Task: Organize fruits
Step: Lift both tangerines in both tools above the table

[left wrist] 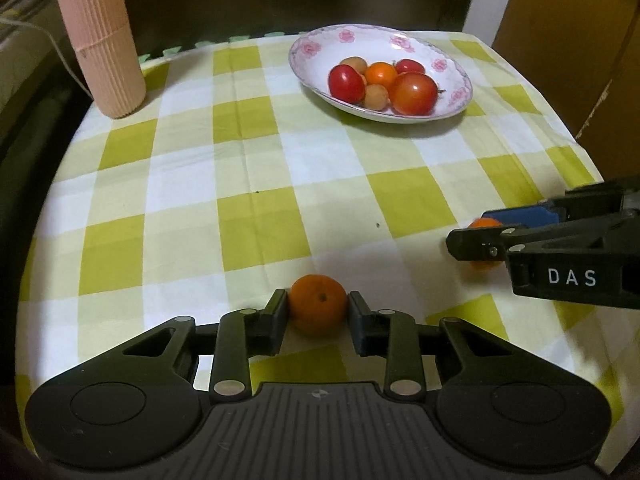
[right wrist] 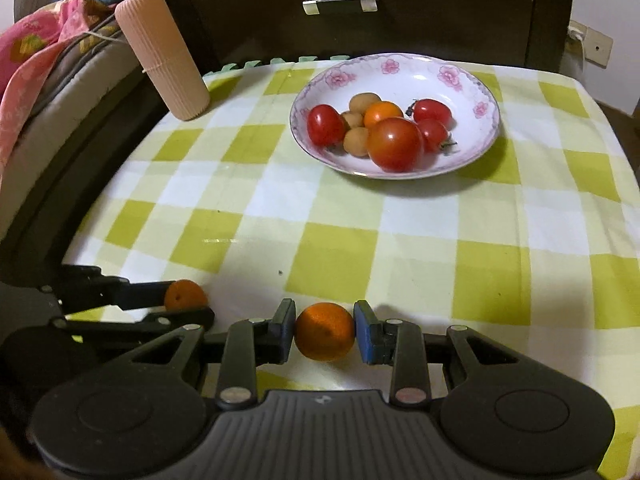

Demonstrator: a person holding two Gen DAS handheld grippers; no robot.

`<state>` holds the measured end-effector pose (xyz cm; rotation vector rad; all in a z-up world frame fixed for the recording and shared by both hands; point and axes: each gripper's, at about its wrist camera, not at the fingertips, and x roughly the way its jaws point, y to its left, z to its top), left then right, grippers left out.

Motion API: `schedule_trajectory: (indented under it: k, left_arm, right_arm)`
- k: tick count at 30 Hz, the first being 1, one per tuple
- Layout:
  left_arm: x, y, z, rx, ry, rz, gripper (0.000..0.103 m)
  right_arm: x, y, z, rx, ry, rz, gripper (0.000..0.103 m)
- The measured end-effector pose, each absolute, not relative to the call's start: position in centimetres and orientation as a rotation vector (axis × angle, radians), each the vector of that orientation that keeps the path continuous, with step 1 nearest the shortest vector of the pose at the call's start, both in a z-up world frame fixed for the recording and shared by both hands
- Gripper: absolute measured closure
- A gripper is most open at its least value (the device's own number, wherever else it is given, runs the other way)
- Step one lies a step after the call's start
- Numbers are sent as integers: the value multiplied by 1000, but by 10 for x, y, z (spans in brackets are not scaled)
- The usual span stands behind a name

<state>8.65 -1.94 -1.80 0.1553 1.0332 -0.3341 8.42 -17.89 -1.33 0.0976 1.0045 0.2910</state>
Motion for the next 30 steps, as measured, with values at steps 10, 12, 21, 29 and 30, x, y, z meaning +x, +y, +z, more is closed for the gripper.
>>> schedule_trajectory:
  k: [10, 12, 21, 29, 30]
  left_arm:
    - [87, -23, -19, 149, 1029, -361, 53]
    - [86, -24, -19, 147, 1033, -370, 47]
    - [88, -24, -20, 151, 1031, -363, 40]
    - [86, -24, -21, 180, 1027, -353, 50]
    - [86, -24, -20, 187, 1026, -349, 55]
  right_arm:
    - [66, -172, -27, -4, 1006, 305, 72]
    - [65, -172, -27, -7, 998, 307, 72]
    - [60, -173, -29, 10, 986, 325, 66]
    - [58, -169, -29, -21, 998, 316, 66]
    - [57, -168, -29, -28, 1001, 313, 67]
